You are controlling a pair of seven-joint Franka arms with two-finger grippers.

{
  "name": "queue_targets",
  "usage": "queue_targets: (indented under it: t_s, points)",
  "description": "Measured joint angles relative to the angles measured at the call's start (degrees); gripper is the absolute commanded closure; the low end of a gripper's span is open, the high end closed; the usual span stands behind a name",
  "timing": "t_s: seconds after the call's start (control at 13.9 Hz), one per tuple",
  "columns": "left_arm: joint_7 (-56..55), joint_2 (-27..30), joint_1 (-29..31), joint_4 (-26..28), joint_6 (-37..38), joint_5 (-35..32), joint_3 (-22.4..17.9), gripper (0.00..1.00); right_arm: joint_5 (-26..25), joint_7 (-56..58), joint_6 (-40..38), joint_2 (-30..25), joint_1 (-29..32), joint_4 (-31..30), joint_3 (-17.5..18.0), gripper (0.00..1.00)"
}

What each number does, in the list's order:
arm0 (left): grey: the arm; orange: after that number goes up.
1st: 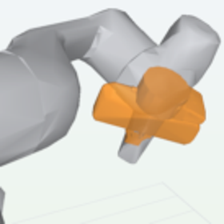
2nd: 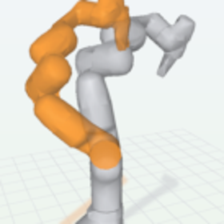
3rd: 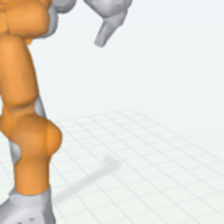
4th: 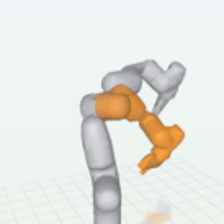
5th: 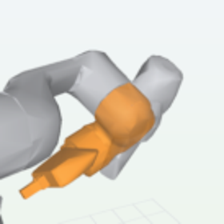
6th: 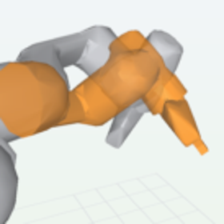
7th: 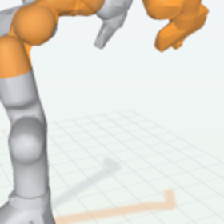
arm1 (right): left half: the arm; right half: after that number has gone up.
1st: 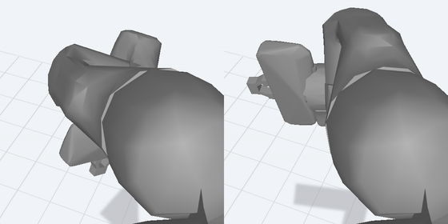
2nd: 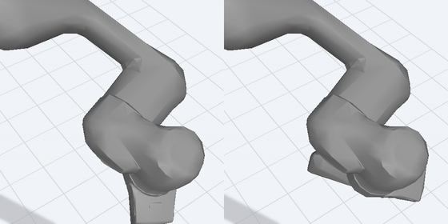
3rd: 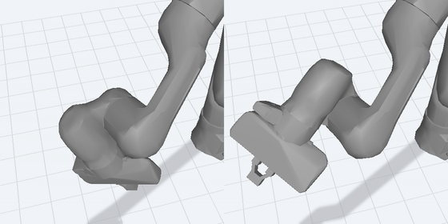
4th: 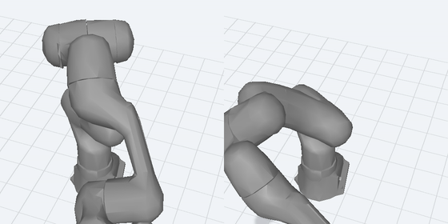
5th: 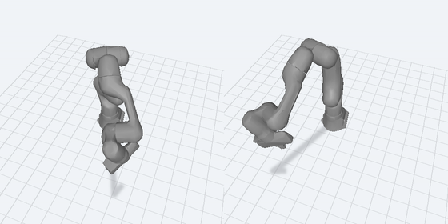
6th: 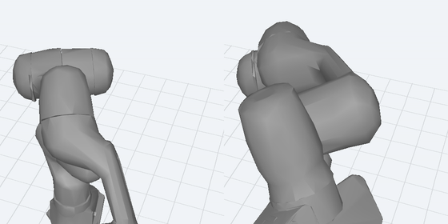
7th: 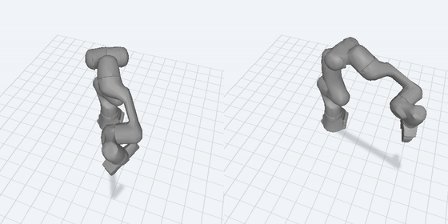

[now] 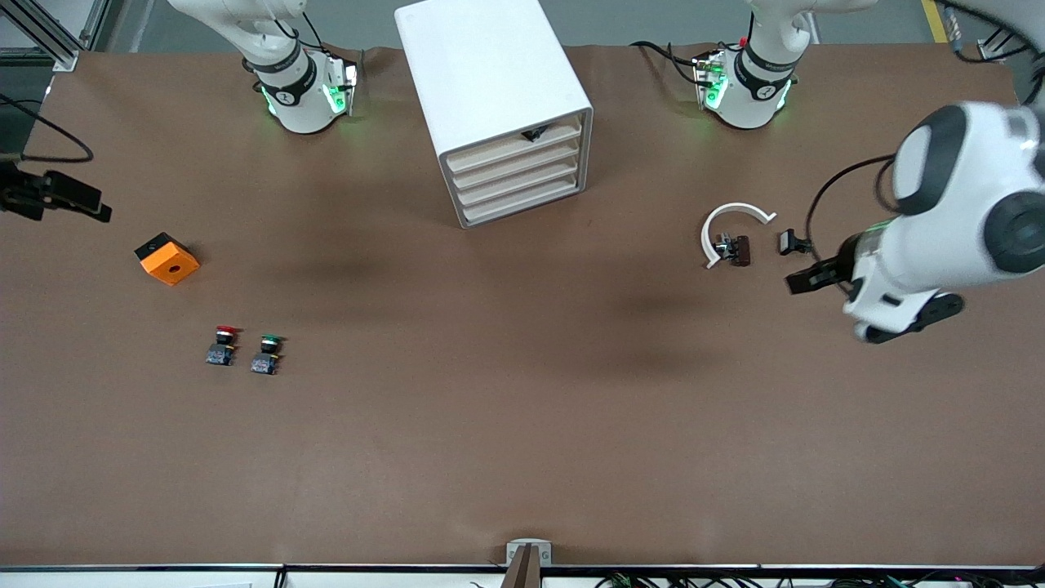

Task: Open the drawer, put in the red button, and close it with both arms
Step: 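Reach the left gripper to the drawer while the right gripper reaches the button, then pull the drawer with the left gripper while the right gripper lifts the button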

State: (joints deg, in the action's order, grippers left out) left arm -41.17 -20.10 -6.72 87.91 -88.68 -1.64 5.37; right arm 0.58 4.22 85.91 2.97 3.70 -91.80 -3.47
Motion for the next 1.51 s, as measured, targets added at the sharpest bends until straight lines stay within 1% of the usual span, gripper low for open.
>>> queue_targets:
  t_s: [0.14,0.29,0.43,0.57,0.72,0.86,1.08,1.22,1.36,1.51]
  points:
    - [-13.13,-5.81,-3.46,-2.16,-0.21,0.01,0.23,0.00,0.00,0.33,0.66,4.87,0.02,0.24,0.00,0.00]
    - [-23.96,-11.49,-6.69,-3.88,-0.34,0.01,0.33,0.00,-0.09,1.71,1.49,8.01,0.01,1.25,0.01,0.00]
    - [-35.97,-16.24,-9.46,-5.47,-0.65,1.06,0.38,0.00,-0.30,1.99,3.37,8.63,0.01,1.92,0.00,0.00]
    - [-47.79,-18.90,-11.34,-6.55,-0.74,5.95,0.39,0.00,-0.30,1.99,7.16,8.75,0.03,1.64,-0.01,0.00]
    - [-58.00,-19.88,-12.33,-6.84,-0.68,12.80,0.40,0.00,-0.30,1.95,14.01,9.38,0.38,-1.29,-0.06,0.00]
    - [-65.82,-20.08,-12.78,-6.84,0.53,18.96,0.41,0.00,-0.25,1.51,24.08,11.01,1.28,-6.62,-0.12,0.00]
    - [-72.71,-20.23,-14.34,-6.73,4.87,26.76,0.43,0.00,-0.22,1.06,38.03,15.45,2.19,-12.81,-0.16,0.00]
    - [-78.18,-20.63,-15.29,-6.49,5.50,31.98,0.43,0.00,0.13,0.47,45.46,18.63,2.26,-15.08,-0.10,0.00]
    - [-82.74,-21.49,-16.40,-6.33,5.63,35.32,0.44,0.00,0.26,-0.17,51.87,21.12,2.15,-17.24,0.10,0.00]
    - [-85.15,-22.45,-17.65,-6.31,5.64,37.83,0.45,0.25,0.27,-0.30,55.68,23.16,2.09,-18.44,0.20,0.00]
